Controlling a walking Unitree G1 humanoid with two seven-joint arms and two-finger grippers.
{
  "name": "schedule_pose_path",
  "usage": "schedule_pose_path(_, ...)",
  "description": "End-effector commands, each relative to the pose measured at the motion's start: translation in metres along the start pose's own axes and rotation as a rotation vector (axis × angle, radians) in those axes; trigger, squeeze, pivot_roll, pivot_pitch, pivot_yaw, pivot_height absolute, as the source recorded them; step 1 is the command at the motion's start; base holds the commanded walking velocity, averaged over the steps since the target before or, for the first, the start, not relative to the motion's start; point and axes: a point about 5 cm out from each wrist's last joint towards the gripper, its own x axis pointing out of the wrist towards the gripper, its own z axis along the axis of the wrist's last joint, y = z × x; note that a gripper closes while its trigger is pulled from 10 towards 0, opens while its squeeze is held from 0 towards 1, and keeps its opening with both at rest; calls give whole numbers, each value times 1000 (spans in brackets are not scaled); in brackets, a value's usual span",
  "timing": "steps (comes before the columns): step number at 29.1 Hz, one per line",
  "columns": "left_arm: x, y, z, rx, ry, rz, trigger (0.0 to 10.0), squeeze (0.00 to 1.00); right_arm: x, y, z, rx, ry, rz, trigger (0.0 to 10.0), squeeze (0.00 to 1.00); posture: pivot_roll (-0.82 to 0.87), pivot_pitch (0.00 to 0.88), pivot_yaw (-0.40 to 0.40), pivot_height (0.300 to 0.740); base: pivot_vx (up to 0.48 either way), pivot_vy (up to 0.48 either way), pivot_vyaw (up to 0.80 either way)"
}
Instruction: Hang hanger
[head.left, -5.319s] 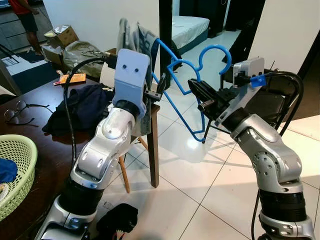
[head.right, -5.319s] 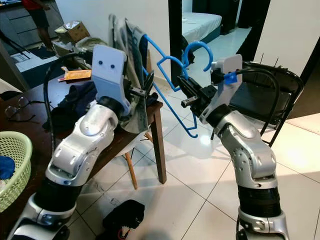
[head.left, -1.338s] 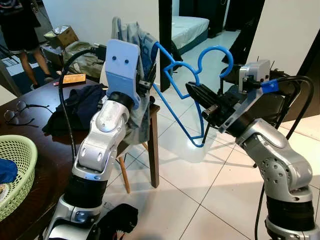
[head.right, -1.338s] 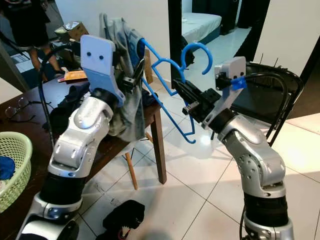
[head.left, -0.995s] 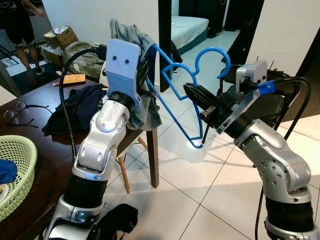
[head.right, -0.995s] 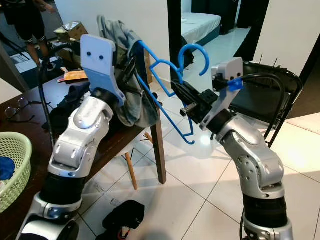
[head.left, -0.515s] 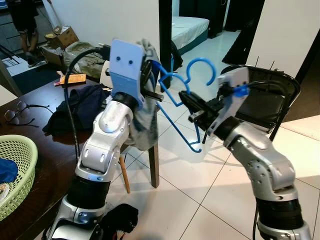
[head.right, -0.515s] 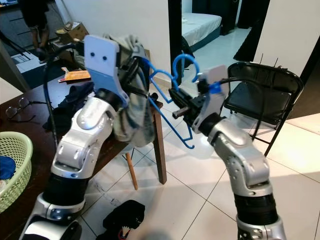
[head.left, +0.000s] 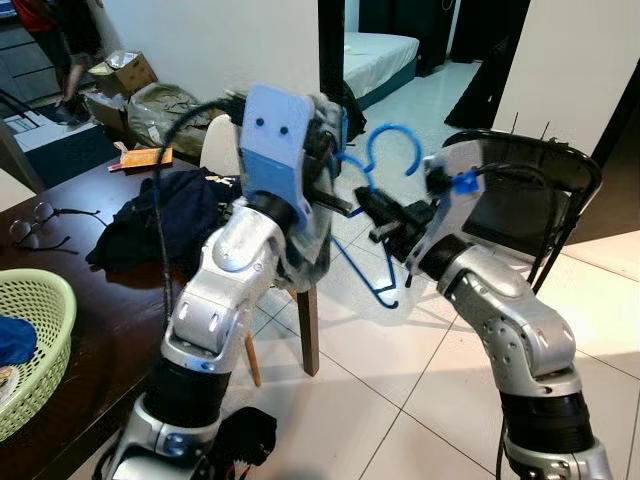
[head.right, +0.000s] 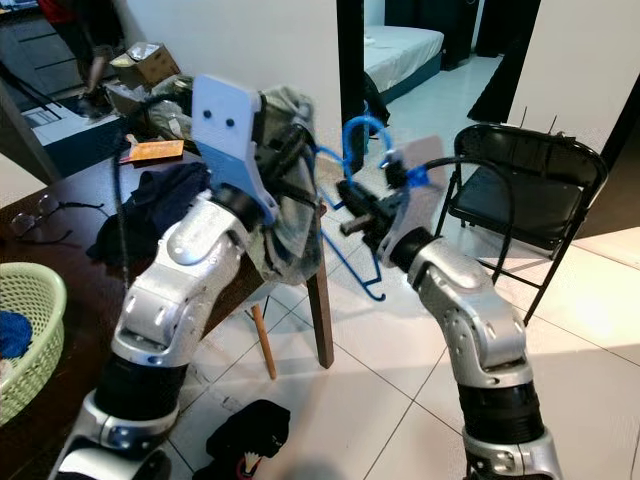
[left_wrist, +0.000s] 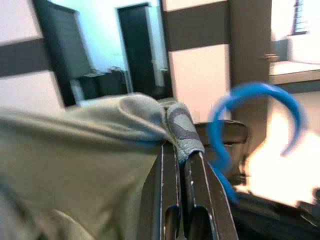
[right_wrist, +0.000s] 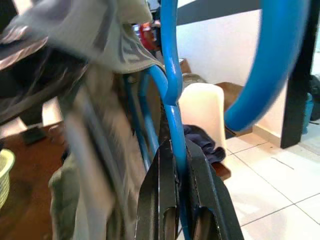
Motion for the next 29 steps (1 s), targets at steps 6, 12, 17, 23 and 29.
schedule_pose_path(6, -12, -28, -11, -63, 87, -209, 0, 0, 4, -5, 4, 57, -43, -45, 10000, 0, 40, 52, 37, 735, 0, 0, 0)
schedule_pose_path(12, -17, -22, -13, -49, 110, -209, 0, 0, 5, -8, 7, 72, -57, -67, 10000, 0, 39, 53, 37, 735, 0, 0, 0)
schedule_pose_path(17, -20, -7, -14, -10, 123, -128, 0, 0, 6, -13, 10, 111, -80, -105, 10000, 0, 39, 53, 37, 735, 0, 0, 0)
schedule_pose_path(23, -30, 51, -12, 165, 150, 140, 4549, 0, 6, -26, 17, 284, -132, -186, 10000, 0, 37, 49, 33, 735, 0, 0, 0)
schedule_pose_path(29, -36, 72, -6, 227, 156, 226, 10000, 0, 8, -31, 25, 420, -206, -204, 10000, 0, 36, 44, 33, 735, 0, 0, 0)
